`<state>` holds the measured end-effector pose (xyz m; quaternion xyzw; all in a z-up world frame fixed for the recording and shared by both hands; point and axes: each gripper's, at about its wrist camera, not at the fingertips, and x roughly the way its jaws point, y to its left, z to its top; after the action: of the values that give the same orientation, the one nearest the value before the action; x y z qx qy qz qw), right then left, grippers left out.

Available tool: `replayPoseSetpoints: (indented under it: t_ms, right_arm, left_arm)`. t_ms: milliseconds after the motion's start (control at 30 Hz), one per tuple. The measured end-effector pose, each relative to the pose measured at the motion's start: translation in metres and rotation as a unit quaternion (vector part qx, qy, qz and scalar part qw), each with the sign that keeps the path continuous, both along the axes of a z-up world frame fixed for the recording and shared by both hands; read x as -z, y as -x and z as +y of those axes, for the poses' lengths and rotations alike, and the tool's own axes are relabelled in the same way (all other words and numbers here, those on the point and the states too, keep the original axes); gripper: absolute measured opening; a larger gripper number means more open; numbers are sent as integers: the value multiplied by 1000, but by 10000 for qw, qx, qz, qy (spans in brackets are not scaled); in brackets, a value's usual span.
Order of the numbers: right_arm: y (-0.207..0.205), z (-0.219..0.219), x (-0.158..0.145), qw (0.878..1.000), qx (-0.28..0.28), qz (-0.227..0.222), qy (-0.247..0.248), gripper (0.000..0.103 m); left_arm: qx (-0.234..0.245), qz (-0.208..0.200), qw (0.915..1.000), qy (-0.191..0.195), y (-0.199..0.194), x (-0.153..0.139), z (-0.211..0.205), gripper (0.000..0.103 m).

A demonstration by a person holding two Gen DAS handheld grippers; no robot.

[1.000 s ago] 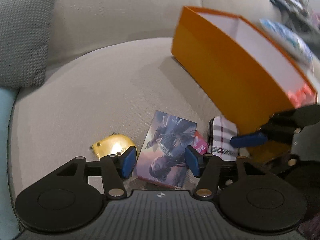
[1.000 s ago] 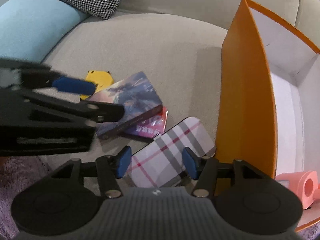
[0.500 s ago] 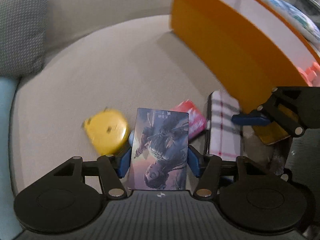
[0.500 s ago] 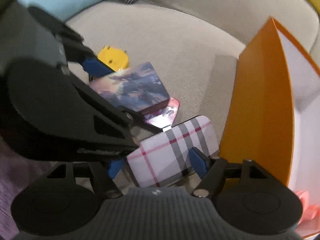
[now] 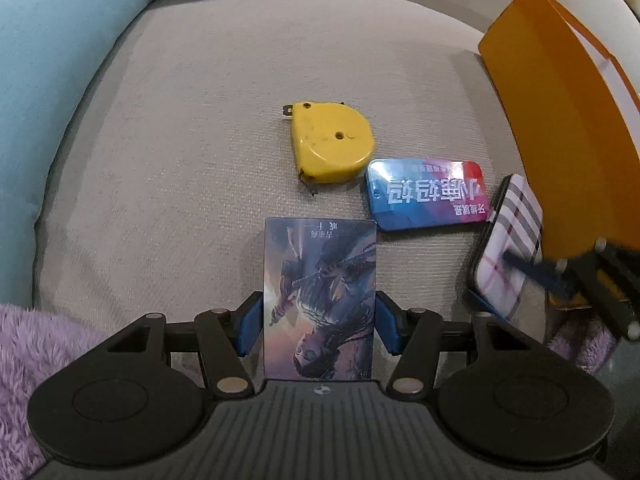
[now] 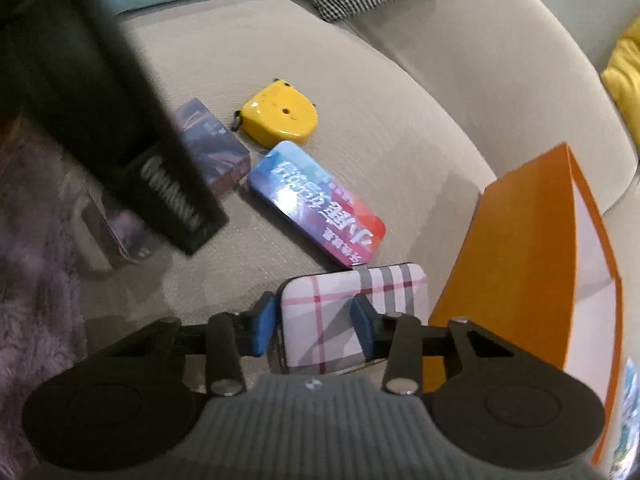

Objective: Organize rigid objects
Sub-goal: 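Grasp the poster card with the left tool while the right tool grasps the plaid case, then lift the card and plaid case and carry both over the orange box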

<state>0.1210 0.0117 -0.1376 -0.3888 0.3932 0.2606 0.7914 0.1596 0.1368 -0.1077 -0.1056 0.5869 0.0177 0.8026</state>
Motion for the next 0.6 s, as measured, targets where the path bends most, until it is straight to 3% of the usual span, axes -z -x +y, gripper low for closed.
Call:
replayPoseSetpoints:
  t_ms: [33, 67, 100, 167, 233, 333, 433, 467, 533, 600]
  right_arm:
    - [4, 0, -2, 10000, -47, 51, -48, 24]
    - [8, 0, -4, 9998, -92, 129, -109, 6]
    - [11, 0, -5, 9992, -140, 304, -197, 0]
    - [17, -4, -1, 9954, 8, 895, -337, 0]
    - [24, -12, 5, 9941, 165, 1028, -314, 0]
    - [16, -33, -5, 9877, 733, 1155, -751, 1]
    - [0, -56, -21, 9746, 1551, 968, -1296, 24]
    - [-5, -65, -25, 9662, 1844, 954, -1526, 39]
    - [-7, -81, -31, 9406, 2440, 1081, -2100, 42]
    - [-17, -92, -32, 9093, 3060, 1227, -2539, 52]
  left_arm:
    - [10, -15, 10000, 8, 2, -1, -2, 66]
    - [29, -23, 10000, 26, 3, -2, -3, 66]
    - [47, -28, 10000, 64, 2, -1, -4, 66]
    - [86, -33, 9997, 204, 5, -1, -5, 66]
    - [119, -106, 9993, 326, 9, -1, -5, 66]
    - [58, -332, 9990, 297, 12, -3, -5, 66]
    - [13, -476, 9988, 152, 14, -4, -11, 66]
    - [-2, -475, 9988, 108, 13, -4, -11, 66]
    - [-55, -461, 9989, 99, 12, -1, -13, 66]
    - [-123, -477, 9987, 140, 10, 0, -10, 66]
